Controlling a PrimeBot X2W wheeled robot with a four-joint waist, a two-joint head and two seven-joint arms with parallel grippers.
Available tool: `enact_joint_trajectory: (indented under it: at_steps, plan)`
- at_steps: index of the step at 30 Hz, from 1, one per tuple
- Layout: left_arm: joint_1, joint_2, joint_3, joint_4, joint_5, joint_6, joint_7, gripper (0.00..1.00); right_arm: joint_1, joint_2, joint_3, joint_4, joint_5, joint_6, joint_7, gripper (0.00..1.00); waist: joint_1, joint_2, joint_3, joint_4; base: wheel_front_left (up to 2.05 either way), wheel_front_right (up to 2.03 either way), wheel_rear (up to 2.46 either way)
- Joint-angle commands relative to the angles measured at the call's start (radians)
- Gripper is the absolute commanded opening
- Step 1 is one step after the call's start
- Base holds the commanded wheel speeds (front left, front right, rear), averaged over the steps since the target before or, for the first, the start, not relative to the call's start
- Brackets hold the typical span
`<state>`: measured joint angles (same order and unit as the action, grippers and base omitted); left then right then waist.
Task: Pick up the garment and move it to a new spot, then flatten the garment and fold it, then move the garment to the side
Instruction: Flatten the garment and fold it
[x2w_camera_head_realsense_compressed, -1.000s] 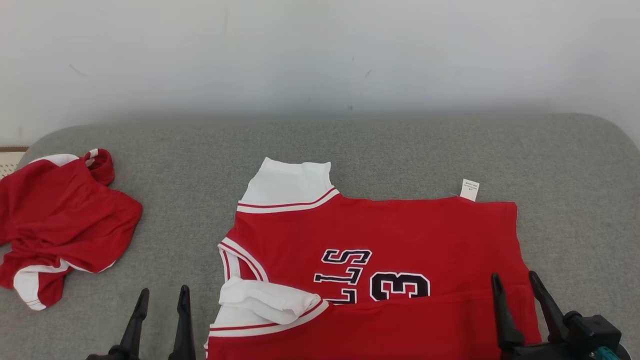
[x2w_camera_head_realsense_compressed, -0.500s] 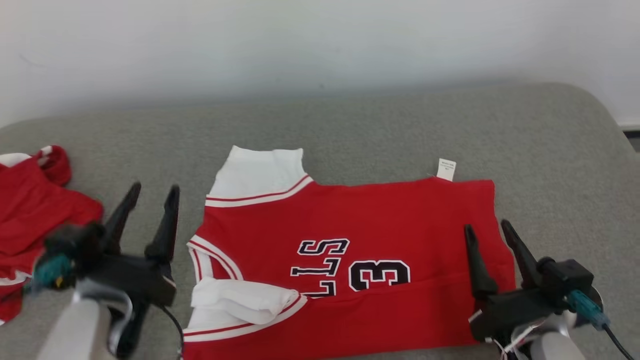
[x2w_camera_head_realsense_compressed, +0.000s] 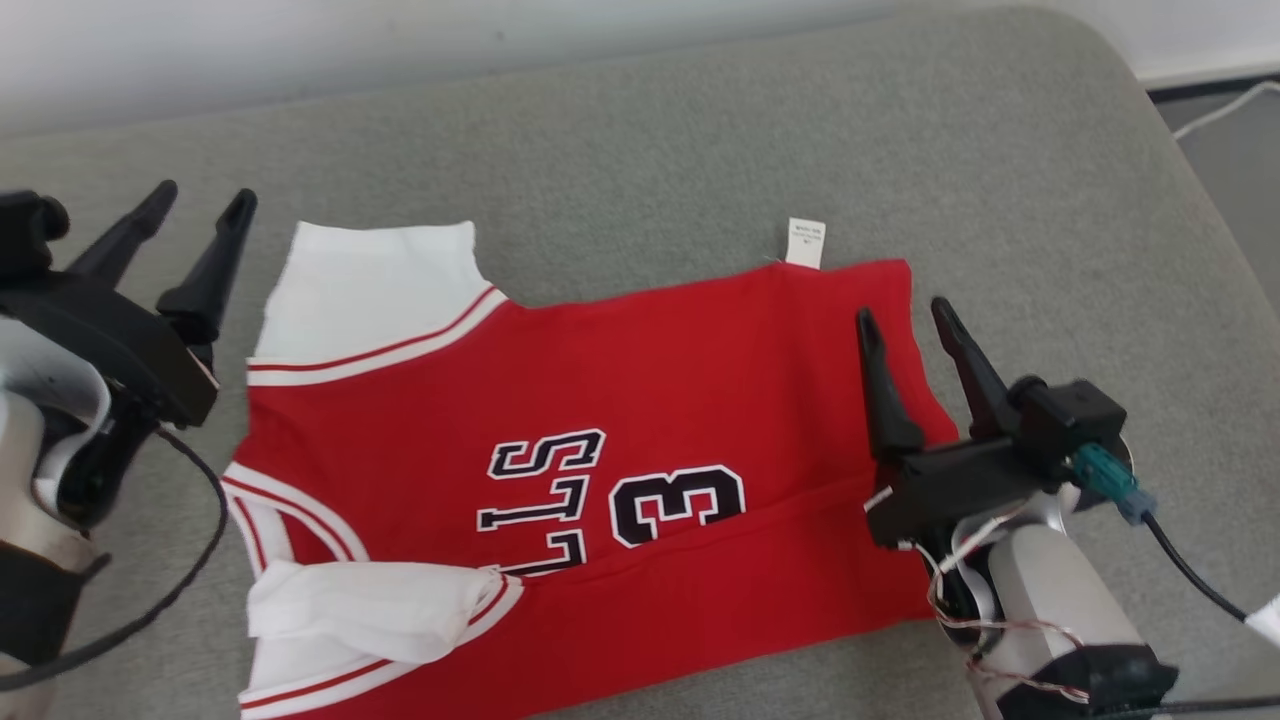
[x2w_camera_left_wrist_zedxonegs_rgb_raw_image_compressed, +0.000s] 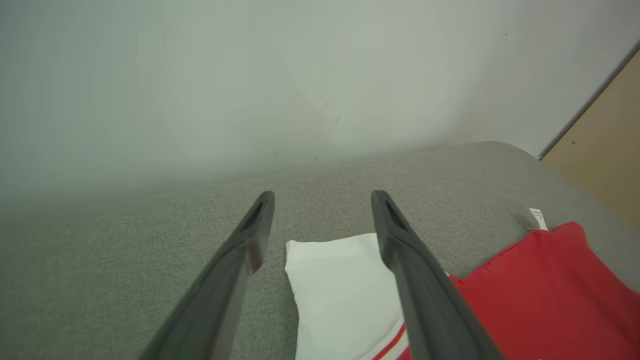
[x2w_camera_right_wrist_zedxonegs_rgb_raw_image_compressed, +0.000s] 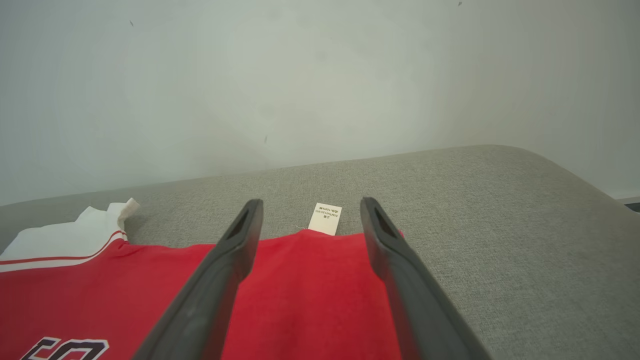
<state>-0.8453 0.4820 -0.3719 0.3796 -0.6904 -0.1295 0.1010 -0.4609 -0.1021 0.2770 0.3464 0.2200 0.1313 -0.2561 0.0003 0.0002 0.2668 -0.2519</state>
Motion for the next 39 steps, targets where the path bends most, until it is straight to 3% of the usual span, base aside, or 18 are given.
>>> enact_joint_trajectory:
  at_steps: [1,16,39]
  plan:
    - [-0.022,0.017,-0.013,0.018,-0.01,0.0,0.007,1.0,-0.027,0.007,0.007,0.008,0.001,-0.001,-0.006,1.0,-0.0003,-0.0002,0.085,-0.078,0.0,0.0,0.0]
    - [-0.18,0.079,-0.172,0.261,-0.114,0.001,0.027,1.0,-0.118,0.038,0.049,0.022,0.014,-0.001,-0.009,1.0,-0.0003,-0.0002,0.14,-0.135,0.0,0.0,0.0]
    - [-0.264,0.116,-0.35,0.397,-0.194,0.0,0.063,1.0,-0.124,0.049,0.064,0.025,0.02,-0.001,-0.009,1.0,-0.0003,-0.0002,0.17,-0.179,0.0,0.0,0.0]
